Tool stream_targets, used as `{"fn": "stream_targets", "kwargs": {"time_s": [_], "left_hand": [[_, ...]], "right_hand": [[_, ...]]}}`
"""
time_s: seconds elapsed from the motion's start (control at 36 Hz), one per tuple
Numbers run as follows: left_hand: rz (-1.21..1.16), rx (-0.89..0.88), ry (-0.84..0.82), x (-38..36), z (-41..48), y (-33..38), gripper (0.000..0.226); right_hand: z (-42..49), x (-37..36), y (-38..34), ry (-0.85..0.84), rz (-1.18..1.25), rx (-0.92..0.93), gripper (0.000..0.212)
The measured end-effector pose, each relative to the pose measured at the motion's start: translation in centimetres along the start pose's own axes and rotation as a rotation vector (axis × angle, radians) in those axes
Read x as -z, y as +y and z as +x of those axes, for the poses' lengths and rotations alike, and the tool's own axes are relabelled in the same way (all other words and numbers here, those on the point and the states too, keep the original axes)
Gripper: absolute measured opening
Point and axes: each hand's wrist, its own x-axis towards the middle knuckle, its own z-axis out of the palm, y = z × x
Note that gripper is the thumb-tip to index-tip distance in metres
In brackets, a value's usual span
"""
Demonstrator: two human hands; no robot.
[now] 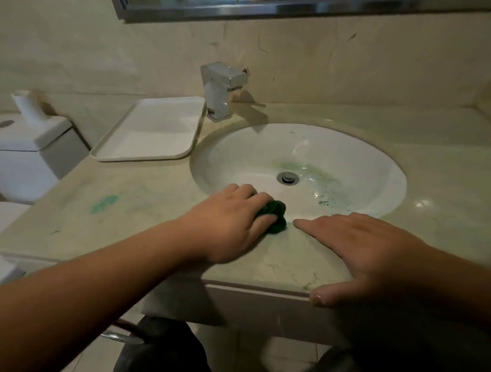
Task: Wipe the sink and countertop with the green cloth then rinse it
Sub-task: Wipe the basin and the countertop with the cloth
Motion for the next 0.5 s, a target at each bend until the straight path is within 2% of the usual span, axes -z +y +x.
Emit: {"fn": "stream_targets", "kwargs": {"time_s": [0.08,0.14,0.25,0.39,0.5], "left_hand": [[-0.035,0.026,0.112,1.3,-0.8,-1.4,0.039],[-0.080,0.037,0.201,3.0,-3.4,-2.8,0.046],[-0.100,0.203,0.332,5.6,-10.6,-7.8,0.057],[-0.042,0.426,0.263,5.8,-19.5,-14.1,0.050],[0.008,0.589,0.295,4.4,-23.3,-17.1,0.043]], "right_hand": [[0.0,0.4,0.0,-0.024,0.002,-0.012,0.117],[0.0,0.6,-0.1,-0.049,-0.007,-0.018,0.116],[-0.1,0.8,-0.5,-0.078,0.011,-0.011,0.117],[2.0,2.4,-3.6,-0.052,-0.075,0.023,0.116],[4.7,3.1,-5.9,-0.039,-0.037,0.059,0.110]]}}
